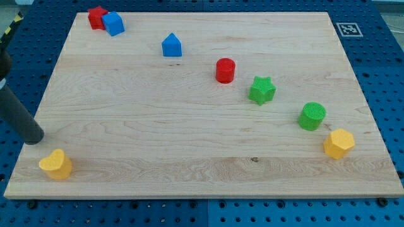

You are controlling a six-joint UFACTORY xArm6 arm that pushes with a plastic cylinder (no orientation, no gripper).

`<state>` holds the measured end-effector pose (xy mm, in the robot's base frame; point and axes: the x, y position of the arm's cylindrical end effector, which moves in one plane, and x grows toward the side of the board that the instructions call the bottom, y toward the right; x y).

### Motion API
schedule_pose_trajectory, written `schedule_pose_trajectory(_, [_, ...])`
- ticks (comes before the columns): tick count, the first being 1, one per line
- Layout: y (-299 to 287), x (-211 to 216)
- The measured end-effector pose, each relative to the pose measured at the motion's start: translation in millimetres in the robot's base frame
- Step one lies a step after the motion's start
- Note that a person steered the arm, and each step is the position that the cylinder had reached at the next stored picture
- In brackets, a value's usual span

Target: Move the yellow heart towards the right side of the yellow hexagon

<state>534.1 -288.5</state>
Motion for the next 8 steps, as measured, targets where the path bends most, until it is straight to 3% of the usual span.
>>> schedule_pose_trajectory(3, [0, 58])
schedule_pose_trajectory(6, [87, 59])
schedule_pose_trajectory(8, [102, 39])
